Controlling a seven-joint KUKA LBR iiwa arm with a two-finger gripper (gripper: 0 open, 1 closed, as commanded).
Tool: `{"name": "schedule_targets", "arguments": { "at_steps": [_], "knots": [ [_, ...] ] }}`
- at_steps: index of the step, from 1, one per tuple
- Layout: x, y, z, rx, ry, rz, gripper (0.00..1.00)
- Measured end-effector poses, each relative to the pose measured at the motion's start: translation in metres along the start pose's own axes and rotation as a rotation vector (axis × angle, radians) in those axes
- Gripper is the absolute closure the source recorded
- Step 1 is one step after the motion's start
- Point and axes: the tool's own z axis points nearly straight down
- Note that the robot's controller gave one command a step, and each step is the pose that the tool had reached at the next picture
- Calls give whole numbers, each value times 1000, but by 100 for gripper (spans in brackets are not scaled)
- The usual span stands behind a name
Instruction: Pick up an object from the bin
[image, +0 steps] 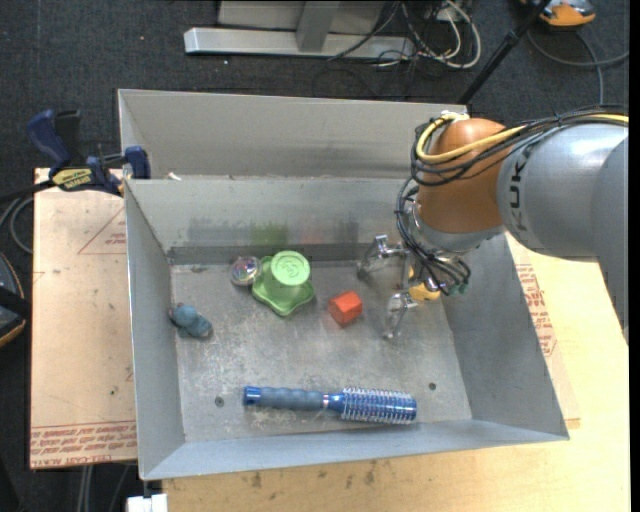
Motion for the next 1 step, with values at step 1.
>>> {"name": "schedule_targets", "arguments": {
  "at_steps": [1],
  "knots": [
    [-37, 60, -1, 10, -1, -113, 0]
  ]
}}
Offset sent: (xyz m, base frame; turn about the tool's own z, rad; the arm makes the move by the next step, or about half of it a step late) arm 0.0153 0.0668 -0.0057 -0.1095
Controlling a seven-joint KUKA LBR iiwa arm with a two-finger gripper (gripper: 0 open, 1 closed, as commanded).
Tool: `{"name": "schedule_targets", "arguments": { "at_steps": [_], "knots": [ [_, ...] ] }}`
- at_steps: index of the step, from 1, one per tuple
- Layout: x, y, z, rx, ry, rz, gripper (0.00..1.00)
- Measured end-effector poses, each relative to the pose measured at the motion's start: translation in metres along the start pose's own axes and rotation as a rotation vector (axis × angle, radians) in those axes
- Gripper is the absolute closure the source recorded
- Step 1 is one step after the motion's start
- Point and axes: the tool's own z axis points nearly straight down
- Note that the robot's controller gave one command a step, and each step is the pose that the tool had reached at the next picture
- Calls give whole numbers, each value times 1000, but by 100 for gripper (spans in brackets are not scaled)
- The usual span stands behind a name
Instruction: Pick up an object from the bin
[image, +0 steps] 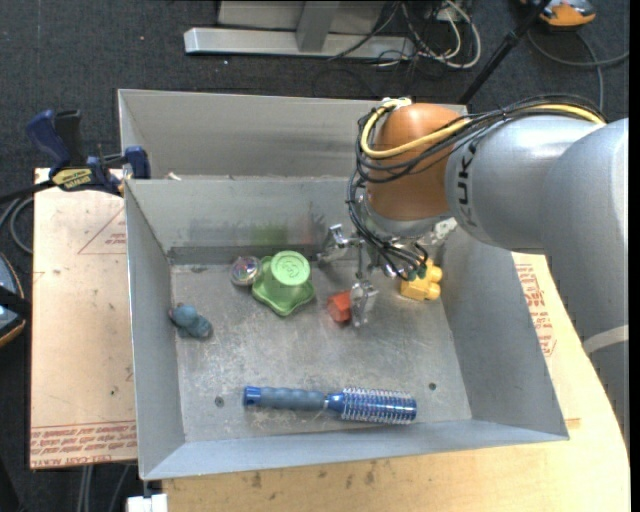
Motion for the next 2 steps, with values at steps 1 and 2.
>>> {"name": "schedule_targets", "arguments": {
  "at_steps": [1, 2],
  "knots": [
    [0, -1, -2, -3, -3, 6, 100],
    [12, 25, -126, -5, 2, -35, 100]
  ]
}}
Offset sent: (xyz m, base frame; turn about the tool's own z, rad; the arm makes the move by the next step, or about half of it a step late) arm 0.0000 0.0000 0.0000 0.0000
